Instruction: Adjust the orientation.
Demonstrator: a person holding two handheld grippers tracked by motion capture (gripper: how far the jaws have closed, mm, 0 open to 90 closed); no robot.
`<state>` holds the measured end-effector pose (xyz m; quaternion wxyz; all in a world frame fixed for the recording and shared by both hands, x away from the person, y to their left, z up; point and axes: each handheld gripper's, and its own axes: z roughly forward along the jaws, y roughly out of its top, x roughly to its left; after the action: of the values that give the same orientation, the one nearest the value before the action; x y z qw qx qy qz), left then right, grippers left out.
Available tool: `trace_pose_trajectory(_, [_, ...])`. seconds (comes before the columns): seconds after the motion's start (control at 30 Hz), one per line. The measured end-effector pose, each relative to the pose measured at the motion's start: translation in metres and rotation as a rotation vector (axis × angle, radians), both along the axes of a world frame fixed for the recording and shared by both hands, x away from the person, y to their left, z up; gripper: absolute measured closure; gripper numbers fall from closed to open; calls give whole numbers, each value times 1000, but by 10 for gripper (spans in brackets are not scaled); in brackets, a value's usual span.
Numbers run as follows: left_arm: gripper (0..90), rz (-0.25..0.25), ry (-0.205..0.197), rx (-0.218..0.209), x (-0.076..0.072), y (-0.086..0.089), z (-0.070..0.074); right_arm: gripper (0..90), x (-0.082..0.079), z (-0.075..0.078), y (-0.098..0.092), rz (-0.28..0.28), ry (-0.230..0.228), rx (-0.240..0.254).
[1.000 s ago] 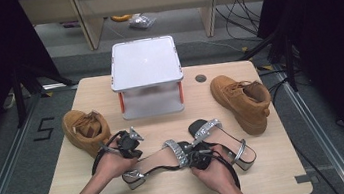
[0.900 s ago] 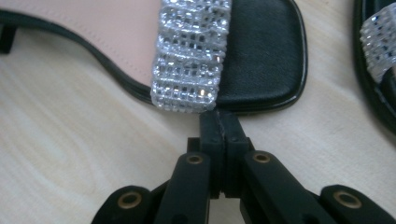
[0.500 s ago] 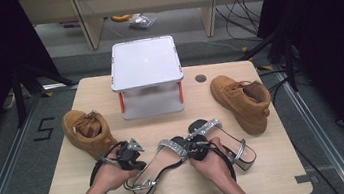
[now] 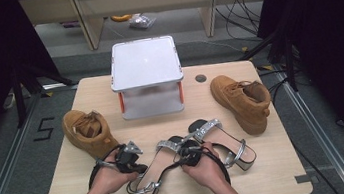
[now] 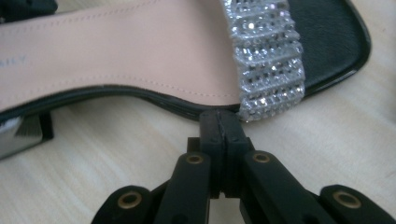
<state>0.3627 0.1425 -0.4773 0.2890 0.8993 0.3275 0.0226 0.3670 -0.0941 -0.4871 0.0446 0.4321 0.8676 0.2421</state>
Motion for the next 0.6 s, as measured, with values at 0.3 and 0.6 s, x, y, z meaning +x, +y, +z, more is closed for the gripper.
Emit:
trace_pose_trajectory(0.3, [899, -42, 43, -20, -4, -4, -7, 900, 11, -1, 7, -48, -21, 2])
trace_pose_trajectory(0.6, [899, -49, 56, -37, 1, -16, -14, 900, 30, -2, 16, -60, -34, 3])
